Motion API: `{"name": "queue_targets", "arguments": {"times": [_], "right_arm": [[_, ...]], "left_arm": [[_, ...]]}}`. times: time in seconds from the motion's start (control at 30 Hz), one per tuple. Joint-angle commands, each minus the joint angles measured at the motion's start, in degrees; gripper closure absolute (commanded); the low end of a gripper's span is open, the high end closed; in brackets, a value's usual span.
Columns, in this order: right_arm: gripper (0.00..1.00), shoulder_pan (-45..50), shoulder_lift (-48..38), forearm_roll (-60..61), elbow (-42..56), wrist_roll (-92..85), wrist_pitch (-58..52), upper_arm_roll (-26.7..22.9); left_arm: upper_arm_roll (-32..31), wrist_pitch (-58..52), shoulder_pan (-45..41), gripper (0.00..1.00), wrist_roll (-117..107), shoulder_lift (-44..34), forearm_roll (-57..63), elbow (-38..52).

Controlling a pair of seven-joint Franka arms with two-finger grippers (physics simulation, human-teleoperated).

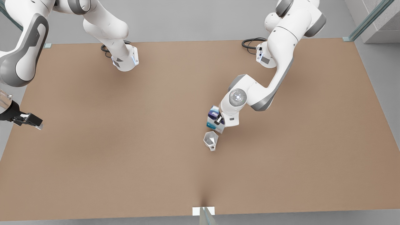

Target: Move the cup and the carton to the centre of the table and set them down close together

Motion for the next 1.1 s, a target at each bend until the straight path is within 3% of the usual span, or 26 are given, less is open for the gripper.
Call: {"name": "queue_targets", "arguments": {"times": [0.0, 0.27, 0.5, 0.53, 0.6, 0.7, 0.8, 1.07], "right_arm": [[0.00, 0.0, 0.0, -0.1, 0.0, 0.0, 0.0, 0.0], [0.00, 0.0, 0.0, -0.1, 0.1, 0.1, 0.0, 0.0], [0.00, 0.1, 0.0, 0.0, 0.1, 0.1, 0.4, 0.0], [0.00, 0.1, 0.0, 0.0, 0.1, 0.1, 0.4, 0.0], [0.00, 0.0, 0.0, -0.1, 0.1, 0.1, 0.4, 0.0], [0.00, 0.0, 0.0, -0.1, 0.1, 0.1, 0.4, 0.0], [0.00, -0.1, 0.0, -0.1, 0.1, 0.1, 0.4, 0.0], [0.00, 0.2, 0.4, -0.1, 0.1, 0.1, 0.5, 0.0]], "left_arm": [[0.0, 0.0, 0.0, 0.00, 0.0, 0.0, 0.2, 0.0], [-0.4, -0.4, 0.1, 0.00, 0.1, -0.2, 0.1, 1.2], [-1.4, -11.5, 1.3, 0.00, 0.6, -1.6, -0.4, 6.9], [-1.6, -21.2, 5.7, 0.00, 9.7, -3.3, -4.1, 11.2], [-0.1, -40.9, 19.5, 0.00, 50.1, -4.2, -5.6, 19.8], [2.4, -43.5, 29.5, 0.00, 88.9, -4.2, 1.5, 20.7], [7.3, -42.8, 26.3, 0.00, 88.7, -14.3, 1.5, 23.8], [7.3, -41.8, 25.4, 0.00, 87.9, -15.3, 1.0, 23.8]]}}
